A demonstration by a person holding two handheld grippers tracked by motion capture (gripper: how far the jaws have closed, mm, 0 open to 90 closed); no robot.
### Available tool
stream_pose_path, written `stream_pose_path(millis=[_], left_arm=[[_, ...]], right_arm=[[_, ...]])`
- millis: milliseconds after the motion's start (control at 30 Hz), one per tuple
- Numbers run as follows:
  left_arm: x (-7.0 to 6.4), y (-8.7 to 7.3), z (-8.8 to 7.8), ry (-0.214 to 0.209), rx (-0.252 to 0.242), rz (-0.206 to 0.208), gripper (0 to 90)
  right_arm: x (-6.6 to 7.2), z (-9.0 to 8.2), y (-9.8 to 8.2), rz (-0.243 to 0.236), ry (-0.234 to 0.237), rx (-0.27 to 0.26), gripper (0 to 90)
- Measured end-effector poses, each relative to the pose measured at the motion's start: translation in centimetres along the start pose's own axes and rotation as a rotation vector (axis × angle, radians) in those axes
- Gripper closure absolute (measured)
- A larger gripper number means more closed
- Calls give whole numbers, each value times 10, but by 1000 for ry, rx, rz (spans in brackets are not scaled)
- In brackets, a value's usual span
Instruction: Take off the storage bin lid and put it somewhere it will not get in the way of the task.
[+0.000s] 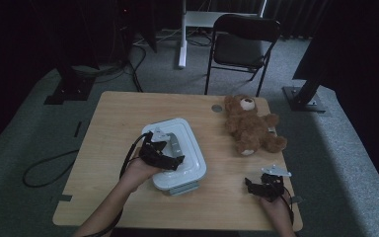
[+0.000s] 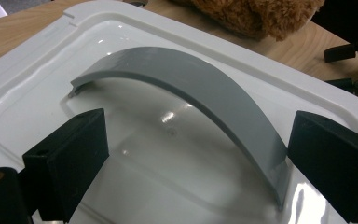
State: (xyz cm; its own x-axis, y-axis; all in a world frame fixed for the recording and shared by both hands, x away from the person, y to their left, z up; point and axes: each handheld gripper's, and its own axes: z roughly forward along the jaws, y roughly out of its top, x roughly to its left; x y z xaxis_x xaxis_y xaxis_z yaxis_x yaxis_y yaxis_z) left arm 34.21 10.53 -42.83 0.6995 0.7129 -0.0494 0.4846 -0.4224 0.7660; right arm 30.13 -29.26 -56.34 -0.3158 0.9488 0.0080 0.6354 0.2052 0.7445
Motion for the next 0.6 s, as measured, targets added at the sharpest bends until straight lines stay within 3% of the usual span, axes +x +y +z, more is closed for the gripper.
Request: stream_pose_path(millis=[167, 400, 600], left_arm=[[-2, 0, 1, -31, -22, -10, 201], [-8, -1, -1, -84, -52, 5, 521], [-4, -2, -3, -144, -72, -37, 615]], right_arm=[[0, 0, 0, 0, 0, 0, 129], [0, 0, 0, 0, 0, 0, 129], [0, 0, 0, 0, 0, 0, 129]])
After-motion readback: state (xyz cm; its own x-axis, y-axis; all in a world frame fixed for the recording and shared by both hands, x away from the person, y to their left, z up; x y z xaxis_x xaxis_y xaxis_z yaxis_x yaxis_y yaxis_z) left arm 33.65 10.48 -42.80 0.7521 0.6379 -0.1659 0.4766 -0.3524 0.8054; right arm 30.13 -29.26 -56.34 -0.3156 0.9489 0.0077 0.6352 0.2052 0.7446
